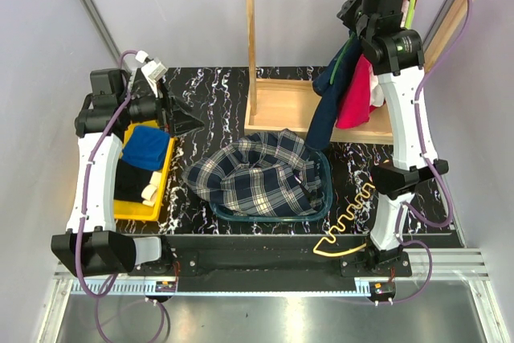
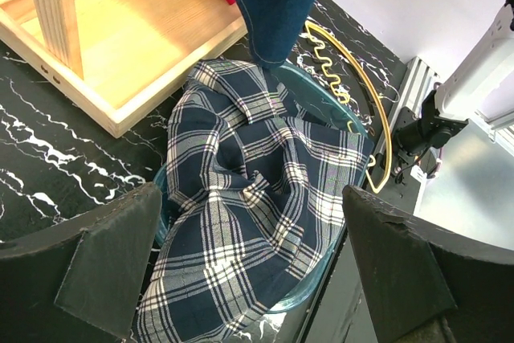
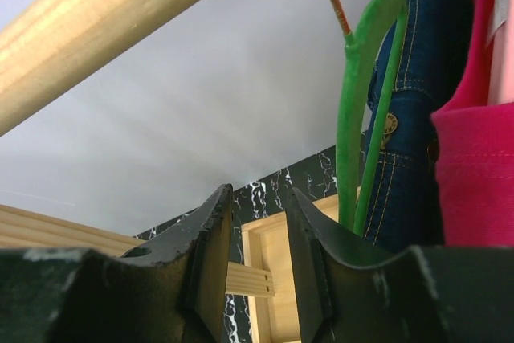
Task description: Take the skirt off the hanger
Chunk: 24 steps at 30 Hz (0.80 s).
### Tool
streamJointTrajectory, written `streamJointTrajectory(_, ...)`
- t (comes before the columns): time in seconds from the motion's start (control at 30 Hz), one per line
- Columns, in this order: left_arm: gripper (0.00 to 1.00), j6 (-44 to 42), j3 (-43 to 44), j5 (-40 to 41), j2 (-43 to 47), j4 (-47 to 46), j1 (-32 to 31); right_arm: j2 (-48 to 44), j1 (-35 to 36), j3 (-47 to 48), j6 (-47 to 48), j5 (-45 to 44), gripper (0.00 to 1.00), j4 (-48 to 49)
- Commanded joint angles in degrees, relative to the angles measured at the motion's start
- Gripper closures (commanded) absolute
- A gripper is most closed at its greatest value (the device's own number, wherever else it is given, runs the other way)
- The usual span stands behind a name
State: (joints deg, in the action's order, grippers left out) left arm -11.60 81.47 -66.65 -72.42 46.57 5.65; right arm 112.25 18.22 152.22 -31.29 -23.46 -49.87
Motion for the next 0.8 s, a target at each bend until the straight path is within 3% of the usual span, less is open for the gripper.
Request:
streamJointTrajectory(0.0, 0.03, -2.6, -0.3, -1.5, 1.4, -0.5, 0.7, -3.1, 0.2, 1.5, 2.0, -2.9, 0.58, 0.0)
streamJointTrajectory(0.2, 0.03, -2.8, -0.3, -1.4, 1.1, -0.6, 0.8, -4.5, 0.2, 1.8, 2.0, 0.6, 0.58, -0.1)
streamJointTrajectory(0.4, 0.03, -2.7, -1.1, -1.3, 1.7, -0.6, 0.8, -8.3, 0.3, -1.6, 4.6, -7.8, 0.56, -0.7)
streamJointTrajectory(0.57, 0.03, -2.7, -0.9, -1.8, 1.8, -0.6, 0.8, -8.4, 0.3, -2.7, 6.2, -7.8, 0.39, -1.0)
streamJointTrajectory(0.63, 0.03, -2.7, -1.0, -1.8, 1.8, -0.7, 0.8, -7.7, 0.3, -2.6, 5.7, -6.0, 0.28, -1.4)
streamJointTrajectory(0.77, 0.03, -2.8, -1.4, -1.5, 2.4, -0.7, 0.8, -7.1, 0.3, -2.9, 5.0, -5.1, 0.25, -1.6)
